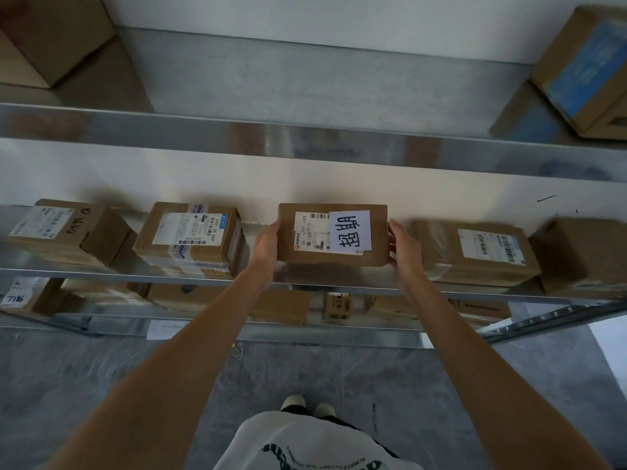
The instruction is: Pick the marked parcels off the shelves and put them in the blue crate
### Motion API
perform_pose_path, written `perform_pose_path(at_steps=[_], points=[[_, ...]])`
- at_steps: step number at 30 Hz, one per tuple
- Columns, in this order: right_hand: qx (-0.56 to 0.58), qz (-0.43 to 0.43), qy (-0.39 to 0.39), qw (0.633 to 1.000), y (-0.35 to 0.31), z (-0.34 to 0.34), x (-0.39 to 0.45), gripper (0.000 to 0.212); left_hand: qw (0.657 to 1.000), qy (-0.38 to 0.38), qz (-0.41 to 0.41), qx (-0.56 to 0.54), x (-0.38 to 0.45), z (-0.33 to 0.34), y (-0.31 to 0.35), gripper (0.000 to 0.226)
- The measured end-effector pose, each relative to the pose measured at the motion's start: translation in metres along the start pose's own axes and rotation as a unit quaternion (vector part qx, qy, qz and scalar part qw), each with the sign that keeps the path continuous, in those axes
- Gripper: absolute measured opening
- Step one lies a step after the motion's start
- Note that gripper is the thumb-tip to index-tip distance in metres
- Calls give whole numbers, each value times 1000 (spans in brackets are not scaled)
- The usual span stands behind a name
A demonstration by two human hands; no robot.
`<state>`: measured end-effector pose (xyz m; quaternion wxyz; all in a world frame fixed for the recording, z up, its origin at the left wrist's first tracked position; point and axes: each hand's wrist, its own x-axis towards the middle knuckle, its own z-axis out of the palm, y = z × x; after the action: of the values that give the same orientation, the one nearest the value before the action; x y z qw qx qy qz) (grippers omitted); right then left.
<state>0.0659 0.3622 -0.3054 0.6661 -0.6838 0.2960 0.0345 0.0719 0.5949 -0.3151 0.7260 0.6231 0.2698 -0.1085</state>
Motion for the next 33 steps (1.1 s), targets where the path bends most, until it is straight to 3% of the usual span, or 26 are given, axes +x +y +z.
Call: perform_pose_path(at_steps=[9, 14, 19, 23, 26, 31, 33], points=[[-3, 11, 16, 1000, 11, 4, -3, 26, 1000, 1, 11, 8, 6, 2, 1, 26], [3, 4, 9, 1000, 19, 4, -17, 60, 996, -21, -22, -82, 1, -1, 6, 30], [77, 37, -37, 996, 28, -2, -36, 64, 996, -19, 83, -25, -2, 5, 7, 47], [131, 91, -103, 982, 50, 4, -55, 66, 993, -66, 45, -85, -23, 23, 2, 65], [110, 108, -86, 984, 57, 2, -67, 59, 993, -82, 34, -73, -23, 20, -3, 79], [84, 19, -141, 986, 37, -1, -73, 69, 990, -137, 35, -6, -25, 17, 1, 58], [64, -18, -147, 987, 28, 9, -75, 57, 988, -145, 39, -18, -28, 19, 2, 54]])
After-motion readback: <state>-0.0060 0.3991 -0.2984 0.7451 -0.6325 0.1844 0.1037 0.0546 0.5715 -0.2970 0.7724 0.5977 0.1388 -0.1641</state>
